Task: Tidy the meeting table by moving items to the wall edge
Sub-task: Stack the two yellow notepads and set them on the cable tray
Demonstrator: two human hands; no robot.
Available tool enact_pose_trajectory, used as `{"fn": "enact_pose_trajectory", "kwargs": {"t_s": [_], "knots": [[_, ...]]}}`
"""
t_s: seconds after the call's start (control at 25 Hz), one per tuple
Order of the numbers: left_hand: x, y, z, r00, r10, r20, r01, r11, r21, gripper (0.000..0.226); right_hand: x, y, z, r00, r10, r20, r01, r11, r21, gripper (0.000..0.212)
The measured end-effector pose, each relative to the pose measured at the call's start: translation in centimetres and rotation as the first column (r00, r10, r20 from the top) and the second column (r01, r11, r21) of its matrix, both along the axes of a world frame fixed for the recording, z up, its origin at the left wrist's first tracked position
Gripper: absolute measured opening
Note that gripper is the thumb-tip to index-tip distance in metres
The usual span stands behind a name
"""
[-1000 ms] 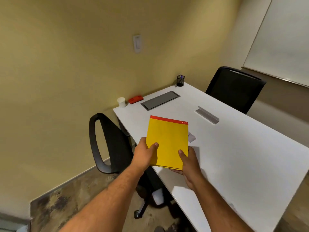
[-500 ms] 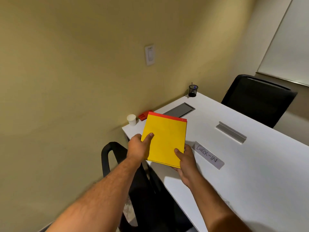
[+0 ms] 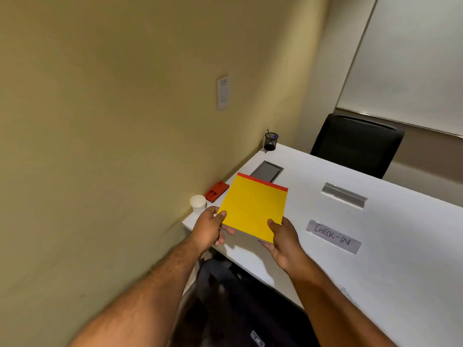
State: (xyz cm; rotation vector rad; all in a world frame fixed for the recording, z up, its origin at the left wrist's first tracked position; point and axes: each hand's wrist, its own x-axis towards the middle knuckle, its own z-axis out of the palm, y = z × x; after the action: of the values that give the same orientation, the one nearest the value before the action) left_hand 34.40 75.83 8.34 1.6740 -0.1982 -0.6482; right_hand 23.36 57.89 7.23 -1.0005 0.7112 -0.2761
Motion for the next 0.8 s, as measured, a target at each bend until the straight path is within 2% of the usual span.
{"fn": "enact_pose_trajectory", "kwargs": {"t_s": [0.2, 0.28, 0.36, 0.48, 0.56, 0.8], "knots": [[4.4, 2.4, -1.5, 0.997, -0.006, -0.077, 0.002, 0.999, -0.051, 0.037, 1.9, 3.8, -0.2, 0.995, 0.065, -0.069, -0.063, 0.998, 0.025, 0.016], [6.0, 2.0, -2.1, 0.990, -0.047, -0.131, 0.037, 0.996, -0.079, 0.037, 2.7, 3.7, -0.6, 0.997, -0.009, -0.079, 0.011, 0.999, 0.031, 0.019], [7.5, 1.2, -3.3, 0.979, -0.134, -0.156, 0.117, 0.987, -0.112, 0.033, 3.7, 2.8, -1.4, 0.993, -0.081, -0.085, 0.082, 0.997, 0.009, 0.034], [10.0, -0.8, -4.5, 0.949, -0.289, -0.127, 0.278, 0.956, -0.097, 0.031, 5.4, 0.4, -3.0, 0.985, -0.167, -0.047, 0.166, 0.985, -0.039, 0.034], [12.2, -3.2, -4.9, 0.953, -0.271, -0.133, 0.259, 0.960, -0.102, 0.031, 7.3, -1.2, -4.1, 0.972, -0.233, -0.026, 0.231, 0.972, -0.047, 0.034], [20.9, -12.3, -7.2, 0.973, -0.058, -0.225, 0.044, 0.997, -0.067, 0.025, 18.1, -8.0, -7.5, 0.935, -0.354, 0.003, 0.353, 0.933, -0.065, 0.038]]}}
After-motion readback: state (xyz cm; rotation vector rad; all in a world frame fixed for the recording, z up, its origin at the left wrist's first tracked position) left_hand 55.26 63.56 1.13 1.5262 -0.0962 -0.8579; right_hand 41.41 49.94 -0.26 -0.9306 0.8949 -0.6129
